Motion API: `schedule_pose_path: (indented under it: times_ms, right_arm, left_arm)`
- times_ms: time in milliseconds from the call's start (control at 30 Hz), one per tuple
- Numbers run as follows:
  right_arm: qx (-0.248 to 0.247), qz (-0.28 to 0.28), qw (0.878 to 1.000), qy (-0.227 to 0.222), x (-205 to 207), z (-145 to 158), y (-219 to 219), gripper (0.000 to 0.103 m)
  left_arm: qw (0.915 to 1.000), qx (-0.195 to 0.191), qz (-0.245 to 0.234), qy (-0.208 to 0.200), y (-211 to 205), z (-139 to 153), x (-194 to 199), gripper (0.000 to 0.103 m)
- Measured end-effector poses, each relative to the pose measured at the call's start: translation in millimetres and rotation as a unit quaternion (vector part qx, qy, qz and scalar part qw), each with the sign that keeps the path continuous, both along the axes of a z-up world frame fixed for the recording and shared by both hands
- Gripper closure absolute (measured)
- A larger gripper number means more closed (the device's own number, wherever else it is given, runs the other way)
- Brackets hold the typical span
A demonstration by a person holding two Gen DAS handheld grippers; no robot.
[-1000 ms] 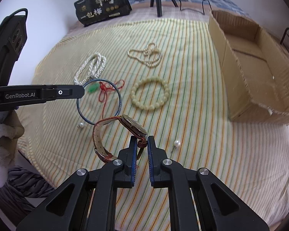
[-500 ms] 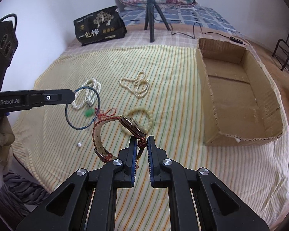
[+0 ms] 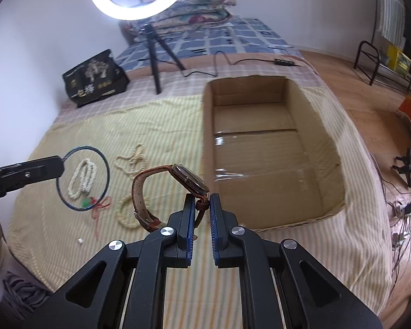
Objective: Organize jewelry
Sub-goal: 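Carry the bangle with the left tool while the right tool carries the watch into the box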
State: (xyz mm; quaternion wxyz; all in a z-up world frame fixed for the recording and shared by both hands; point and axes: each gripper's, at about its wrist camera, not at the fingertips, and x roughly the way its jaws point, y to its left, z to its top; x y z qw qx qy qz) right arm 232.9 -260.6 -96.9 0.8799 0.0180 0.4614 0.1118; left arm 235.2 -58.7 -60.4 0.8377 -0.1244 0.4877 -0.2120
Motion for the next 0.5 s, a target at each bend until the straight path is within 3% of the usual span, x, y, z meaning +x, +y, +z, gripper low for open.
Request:
schedule_pose_path:
  times_ms: [267,500]
  right_arm:
    - [-0.01,-0.044,0.999,0.005,13,-4,-39,0.094]
    - [-0.014,-0.069,0.997,0.013,28,-8,-68,0.094]
  left_arm:
    - [0.9993,-0.019,-0.025,-0.02,-51,13,26,0.102]
    - [0.9989,-0.024,-0.034,-0.023,-90,8,57,0.102]
